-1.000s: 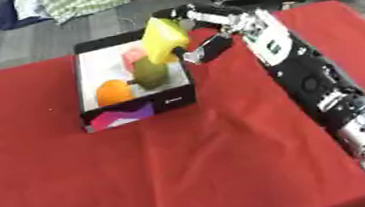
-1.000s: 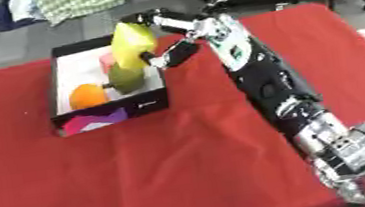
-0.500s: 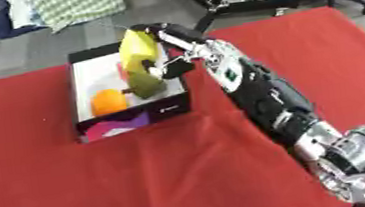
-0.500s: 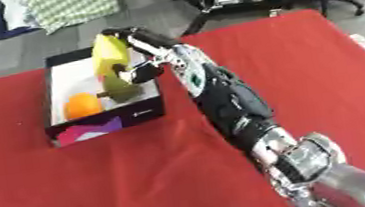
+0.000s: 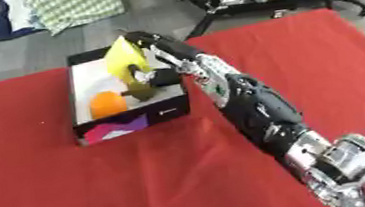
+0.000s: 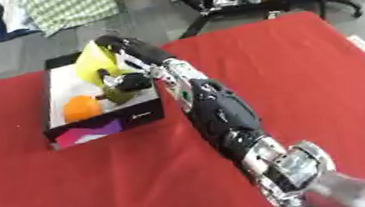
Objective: Pick up objects on the table and place them in the box.
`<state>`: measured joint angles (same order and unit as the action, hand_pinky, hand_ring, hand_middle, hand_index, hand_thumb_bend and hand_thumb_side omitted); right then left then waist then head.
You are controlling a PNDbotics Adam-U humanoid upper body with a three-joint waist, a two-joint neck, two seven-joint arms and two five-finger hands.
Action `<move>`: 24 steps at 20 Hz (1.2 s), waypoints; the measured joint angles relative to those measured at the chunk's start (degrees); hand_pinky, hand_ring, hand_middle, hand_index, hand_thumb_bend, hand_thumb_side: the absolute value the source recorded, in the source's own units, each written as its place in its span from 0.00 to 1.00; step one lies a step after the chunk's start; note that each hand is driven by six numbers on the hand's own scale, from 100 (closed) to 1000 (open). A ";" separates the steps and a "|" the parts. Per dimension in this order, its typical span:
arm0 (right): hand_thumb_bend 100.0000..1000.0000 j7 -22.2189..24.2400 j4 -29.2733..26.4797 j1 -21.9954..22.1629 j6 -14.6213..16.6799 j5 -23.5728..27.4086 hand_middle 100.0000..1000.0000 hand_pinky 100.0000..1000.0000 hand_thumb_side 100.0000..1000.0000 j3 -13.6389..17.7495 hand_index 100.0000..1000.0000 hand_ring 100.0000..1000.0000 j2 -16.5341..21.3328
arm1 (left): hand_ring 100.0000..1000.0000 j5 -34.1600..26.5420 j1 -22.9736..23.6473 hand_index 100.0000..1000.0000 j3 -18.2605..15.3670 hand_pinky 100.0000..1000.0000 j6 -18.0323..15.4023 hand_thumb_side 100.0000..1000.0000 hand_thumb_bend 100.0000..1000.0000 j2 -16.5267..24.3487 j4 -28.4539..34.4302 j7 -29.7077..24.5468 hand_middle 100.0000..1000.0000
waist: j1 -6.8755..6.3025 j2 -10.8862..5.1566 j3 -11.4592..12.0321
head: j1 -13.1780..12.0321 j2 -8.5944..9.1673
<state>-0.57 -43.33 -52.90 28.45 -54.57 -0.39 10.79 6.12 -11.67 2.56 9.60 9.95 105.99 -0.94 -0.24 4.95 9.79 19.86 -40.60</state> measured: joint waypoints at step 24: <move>0.00 11.80 -26.00 14.30 1.10 44.65 0.86 1.00 0.45 -5.48 1.00 0.96 9.40 | 0.46 0.01 1.57 0.88 -0.80 0.73 -0.20 0.96 0.00 0.12 -0.03 1.30 0.50 | 0.52 -0.07 -5.19 | -6.51 -1.41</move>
<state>11.23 -69.33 -38.60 29.55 -9.92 -5.87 20.19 6.12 -10.10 1.76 9.40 10.08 105.96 0.36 0.28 4.88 4.60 13.35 -42.00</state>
